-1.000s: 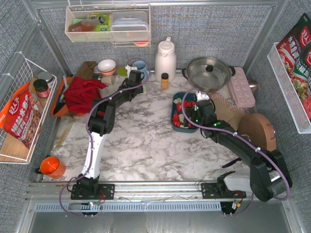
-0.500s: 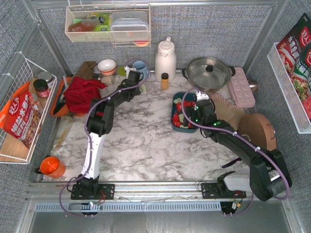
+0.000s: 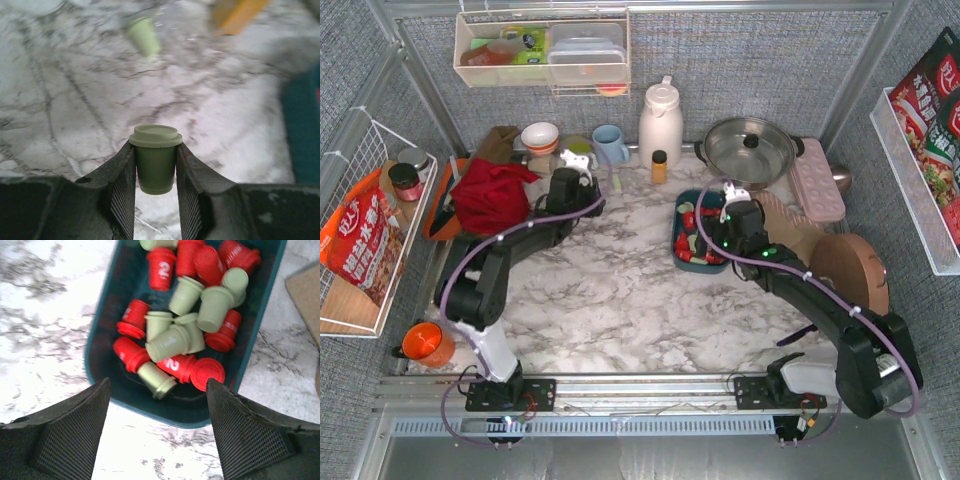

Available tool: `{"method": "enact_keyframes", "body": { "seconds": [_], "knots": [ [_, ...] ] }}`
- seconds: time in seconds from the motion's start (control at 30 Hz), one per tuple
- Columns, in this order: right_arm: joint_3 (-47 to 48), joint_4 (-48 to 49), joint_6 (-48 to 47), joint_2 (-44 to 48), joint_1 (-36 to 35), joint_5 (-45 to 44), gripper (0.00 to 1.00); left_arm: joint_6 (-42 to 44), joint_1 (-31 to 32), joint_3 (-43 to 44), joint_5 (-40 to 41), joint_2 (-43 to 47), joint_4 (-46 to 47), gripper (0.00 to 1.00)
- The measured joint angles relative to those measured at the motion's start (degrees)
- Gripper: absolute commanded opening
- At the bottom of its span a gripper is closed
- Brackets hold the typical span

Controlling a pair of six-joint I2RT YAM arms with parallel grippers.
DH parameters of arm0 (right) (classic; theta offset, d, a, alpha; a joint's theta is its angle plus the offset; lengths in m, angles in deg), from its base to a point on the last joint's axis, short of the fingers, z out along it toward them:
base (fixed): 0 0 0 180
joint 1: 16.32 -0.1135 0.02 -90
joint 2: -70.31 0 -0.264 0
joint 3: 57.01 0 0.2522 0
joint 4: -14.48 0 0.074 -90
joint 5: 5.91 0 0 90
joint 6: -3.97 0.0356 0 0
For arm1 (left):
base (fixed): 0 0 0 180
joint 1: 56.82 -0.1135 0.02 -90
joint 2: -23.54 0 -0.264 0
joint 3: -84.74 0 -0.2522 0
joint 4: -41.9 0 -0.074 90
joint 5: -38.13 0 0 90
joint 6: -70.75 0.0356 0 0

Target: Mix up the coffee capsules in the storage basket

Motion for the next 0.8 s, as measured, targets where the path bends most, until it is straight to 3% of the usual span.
{"method": "enact_keyframes", "body": {
  "seconds": [0.2,0.37,0.53,0.8],
  "knots": [
    [4.22,-1.77,1.36,2.4,-0.04,6.29,0.82,7.3,3.52,-20.9,-14.32,13.42,22.64,0.36],
    [7.74,-3.89,2.49,4.17,-0.22,14.08,0.82,17.18,10.62,-31.58,-22.64,17.49,39.3,0.35],
    [12.02,-7.13,3.28,4.0,-1.05,22.91,0.8,23.52,14.49,-36.02,-27.15,16.46,53.75,0.35],
    [12.94,-7.89,4.83,3.69,-4.22,30.05,0.77,25.2,17.27,-36.74,-32.17,12.04,70.49,0.35]
  ]
}}
